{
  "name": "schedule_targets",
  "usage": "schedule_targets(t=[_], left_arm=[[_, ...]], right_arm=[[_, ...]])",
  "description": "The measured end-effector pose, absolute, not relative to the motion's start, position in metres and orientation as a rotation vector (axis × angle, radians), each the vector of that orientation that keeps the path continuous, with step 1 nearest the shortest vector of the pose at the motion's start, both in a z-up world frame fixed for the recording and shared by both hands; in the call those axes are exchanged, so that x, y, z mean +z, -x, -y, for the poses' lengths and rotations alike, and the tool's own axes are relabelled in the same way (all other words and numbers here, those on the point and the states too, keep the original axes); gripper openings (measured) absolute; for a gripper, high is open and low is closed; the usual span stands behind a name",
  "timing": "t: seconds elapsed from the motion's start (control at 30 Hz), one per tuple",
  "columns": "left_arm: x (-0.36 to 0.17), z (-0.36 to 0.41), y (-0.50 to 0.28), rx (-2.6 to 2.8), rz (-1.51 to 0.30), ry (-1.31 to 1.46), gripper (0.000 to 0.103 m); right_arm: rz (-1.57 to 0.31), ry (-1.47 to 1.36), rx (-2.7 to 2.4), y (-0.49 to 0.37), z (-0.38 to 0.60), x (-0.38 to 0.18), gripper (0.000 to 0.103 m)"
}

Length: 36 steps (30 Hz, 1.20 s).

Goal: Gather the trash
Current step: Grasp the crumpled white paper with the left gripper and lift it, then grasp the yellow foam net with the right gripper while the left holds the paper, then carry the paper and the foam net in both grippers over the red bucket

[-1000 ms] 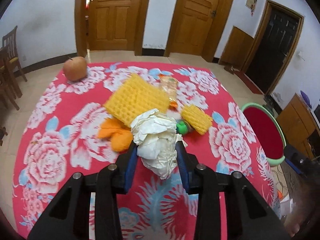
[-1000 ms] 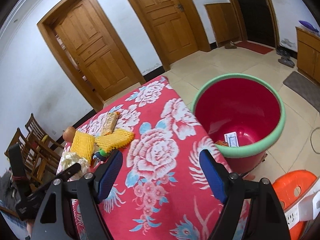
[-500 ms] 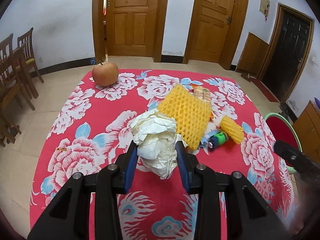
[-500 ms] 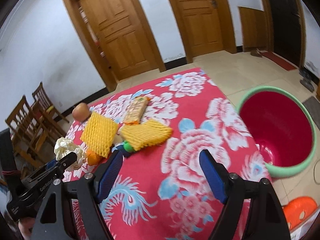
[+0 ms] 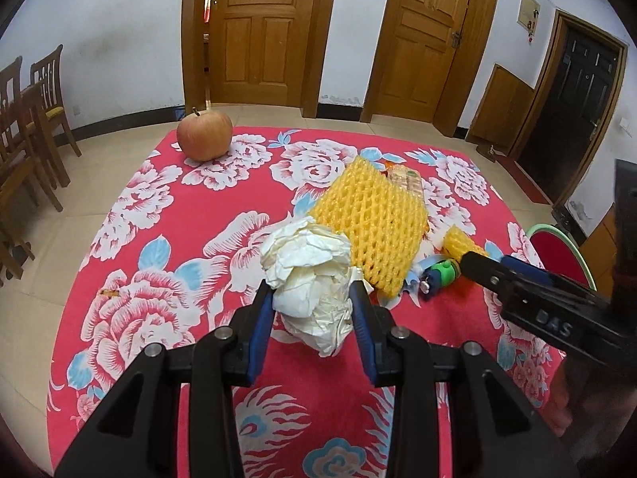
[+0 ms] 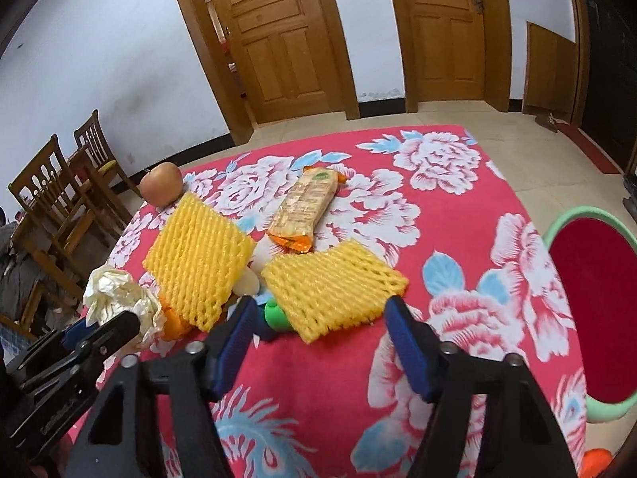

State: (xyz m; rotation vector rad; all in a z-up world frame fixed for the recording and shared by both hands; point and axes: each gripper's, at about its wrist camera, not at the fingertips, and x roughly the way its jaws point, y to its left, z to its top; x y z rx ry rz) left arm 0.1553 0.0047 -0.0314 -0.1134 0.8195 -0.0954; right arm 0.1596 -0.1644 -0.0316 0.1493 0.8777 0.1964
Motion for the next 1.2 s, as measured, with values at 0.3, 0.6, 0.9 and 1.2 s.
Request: schedule_targets(t=[0.3,0.6,0.9,1.2], left_arm=[[-0.032,-0.003,-0.155,-0.100,-0.819,0.109,0.038],[-0.019,0.003,-0.145,-0.121,-0.800,0.107,0.038],[-0.005,0.017,-0.134,-0.159,-0.778,0.102,0.038],[0.005,0.048,-0.133,-0.234,-0.776,0.078,0.038]], right_arm=[[-0.888,-0.172,0.246,-0.160,0.165,-0.042,0.018],[-0.805,-0.205,0.254,-0.135,0.175,-0.019,0.015],[-0.750,-0.248,0.229,-0.105,0.195,0.003,0.015],[-0.699,-0.305,0.162,-0.077,0.230,0.015,0.015]])
